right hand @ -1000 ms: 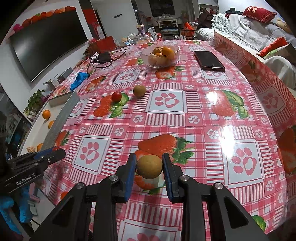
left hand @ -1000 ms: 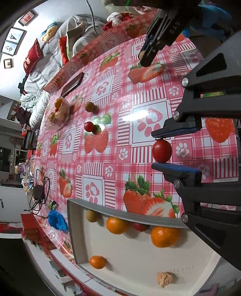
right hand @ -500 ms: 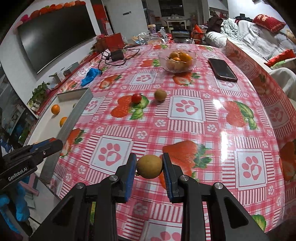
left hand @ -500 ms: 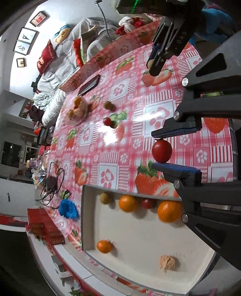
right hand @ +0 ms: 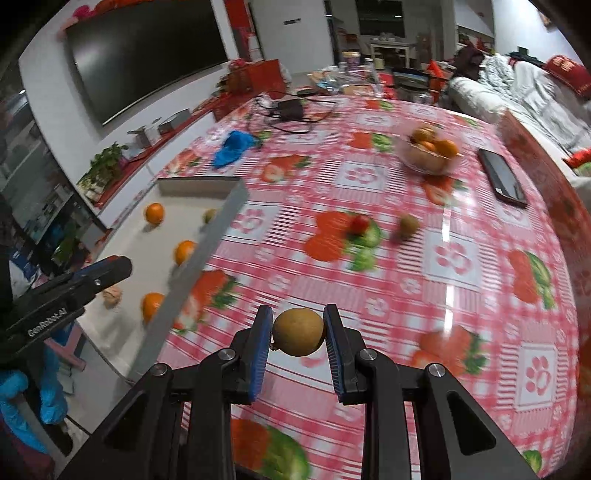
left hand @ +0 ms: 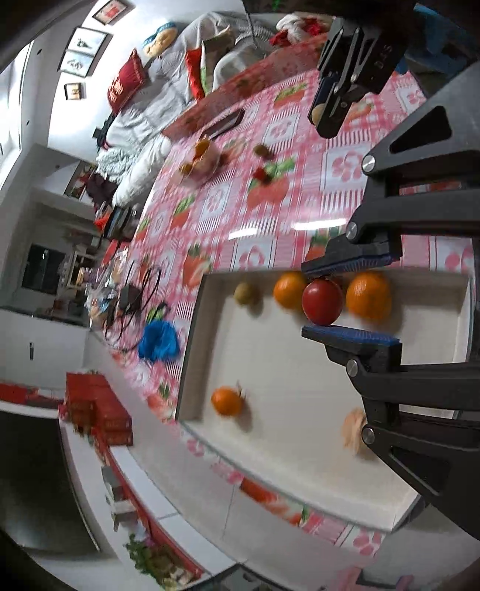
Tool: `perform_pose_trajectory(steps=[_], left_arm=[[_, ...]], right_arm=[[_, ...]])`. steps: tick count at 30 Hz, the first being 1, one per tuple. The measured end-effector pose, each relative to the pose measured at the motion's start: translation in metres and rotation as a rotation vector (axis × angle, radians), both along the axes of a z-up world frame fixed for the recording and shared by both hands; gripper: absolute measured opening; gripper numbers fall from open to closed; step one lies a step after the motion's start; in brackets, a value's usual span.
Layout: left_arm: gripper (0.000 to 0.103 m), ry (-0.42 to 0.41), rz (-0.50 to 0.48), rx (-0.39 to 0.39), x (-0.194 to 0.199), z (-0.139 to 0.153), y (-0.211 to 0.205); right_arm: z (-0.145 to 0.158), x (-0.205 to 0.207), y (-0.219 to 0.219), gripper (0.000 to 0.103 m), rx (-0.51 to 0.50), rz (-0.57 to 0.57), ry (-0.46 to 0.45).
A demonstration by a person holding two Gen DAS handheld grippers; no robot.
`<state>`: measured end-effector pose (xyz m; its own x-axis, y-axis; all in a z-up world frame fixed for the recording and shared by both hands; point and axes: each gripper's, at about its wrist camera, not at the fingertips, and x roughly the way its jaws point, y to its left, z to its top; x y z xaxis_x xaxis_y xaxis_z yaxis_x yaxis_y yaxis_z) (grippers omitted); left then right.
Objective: Organize fruits
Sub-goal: 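Carry the tomato over the tray with the left gripper while the right gripper carries the kiwi there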
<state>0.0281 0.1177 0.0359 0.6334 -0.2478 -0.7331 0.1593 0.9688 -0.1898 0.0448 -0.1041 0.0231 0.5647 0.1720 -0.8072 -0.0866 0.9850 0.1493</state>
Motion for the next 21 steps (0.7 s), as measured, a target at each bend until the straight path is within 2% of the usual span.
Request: perform_pose_trajectory(steps=[9, 21], left_arm=[[0.03, 0.023, 0.102, 0.023, 0.018, -0.016, 0.042], [0.03, 0.054, 0.123, 0.049, 0.027, -0.032, 0.061]], right_arm=[[0.002, 0.029, 0.066, 0.03, -0.011, 0.138, 0.012], [-0.009, 0.062, 0.121, 0.03, 0.01, 0.23, 0.057]])
